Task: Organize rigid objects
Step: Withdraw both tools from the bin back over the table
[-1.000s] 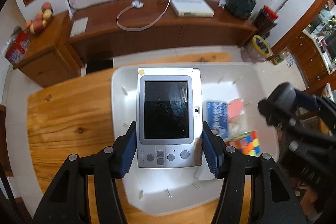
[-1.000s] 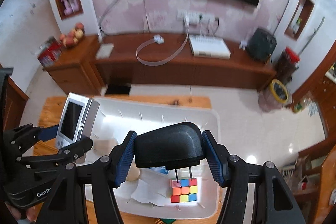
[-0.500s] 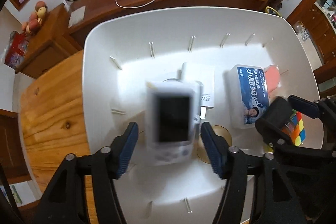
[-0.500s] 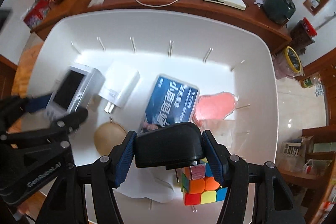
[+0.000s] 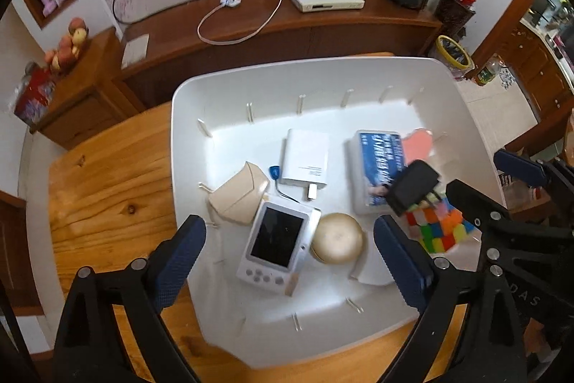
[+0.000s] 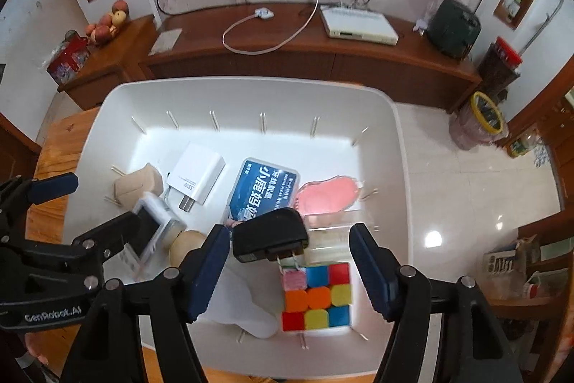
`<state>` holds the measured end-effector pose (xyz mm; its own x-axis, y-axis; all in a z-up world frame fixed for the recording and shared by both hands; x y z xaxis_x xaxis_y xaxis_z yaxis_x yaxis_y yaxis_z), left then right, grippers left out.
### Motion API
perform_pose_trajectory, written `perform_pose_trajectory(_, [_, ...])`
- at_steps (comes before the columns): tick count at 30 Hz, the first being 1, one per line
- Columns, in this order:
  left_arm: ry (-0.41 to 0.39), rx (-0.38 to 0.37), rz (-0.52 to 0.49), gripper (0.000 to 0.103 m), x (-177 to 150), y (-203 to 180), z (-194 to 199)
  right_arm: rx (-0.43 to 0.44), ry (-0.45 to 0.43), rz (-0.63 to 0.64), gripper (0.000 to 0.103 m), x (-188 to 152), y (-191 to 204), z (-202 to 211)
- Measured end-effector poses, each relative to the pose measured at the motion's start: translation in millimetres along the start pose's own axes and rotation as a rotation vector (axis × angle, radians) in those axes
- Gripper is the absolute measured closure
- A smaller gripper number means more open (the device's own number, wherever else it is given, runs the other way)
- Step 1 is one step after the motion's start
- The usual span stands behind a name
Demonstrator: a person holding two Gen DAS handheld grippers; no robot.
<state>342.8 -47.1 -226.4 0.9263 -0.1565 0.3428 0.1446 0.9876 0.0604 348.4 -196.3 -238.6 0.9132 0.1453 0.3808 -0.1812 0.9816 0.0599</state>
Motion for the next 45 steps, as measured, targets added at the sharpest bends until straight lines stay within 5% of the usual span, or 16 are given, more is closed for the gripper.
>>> perform_pose_trajectory(25, [-0.199,0.0,0.038,0.007,-74,-38,138,0.066,-0.216,0.127,0.033,-96,6,152])
perform_pose_trajectory(45, [-0.228,0.013,0.129,0.007,-133,-45,145,0.139,-0.186,0.157,0.033,-165,6,144])
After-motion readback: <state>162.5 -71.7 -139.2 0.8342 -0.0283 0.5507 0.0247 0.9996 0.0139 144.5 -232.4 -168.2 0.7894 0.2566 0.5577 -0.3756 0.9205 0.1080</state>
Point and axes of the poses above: each gripper's, at about its wrist camera, not at the fingertips, and z roughly against the way its jaws point, y to its left, x to its top, the point moved 8 cm from there along -z, roughly the way its jaws point, and after that the axes turned 7 degrees about x, right-handed, at the moved point
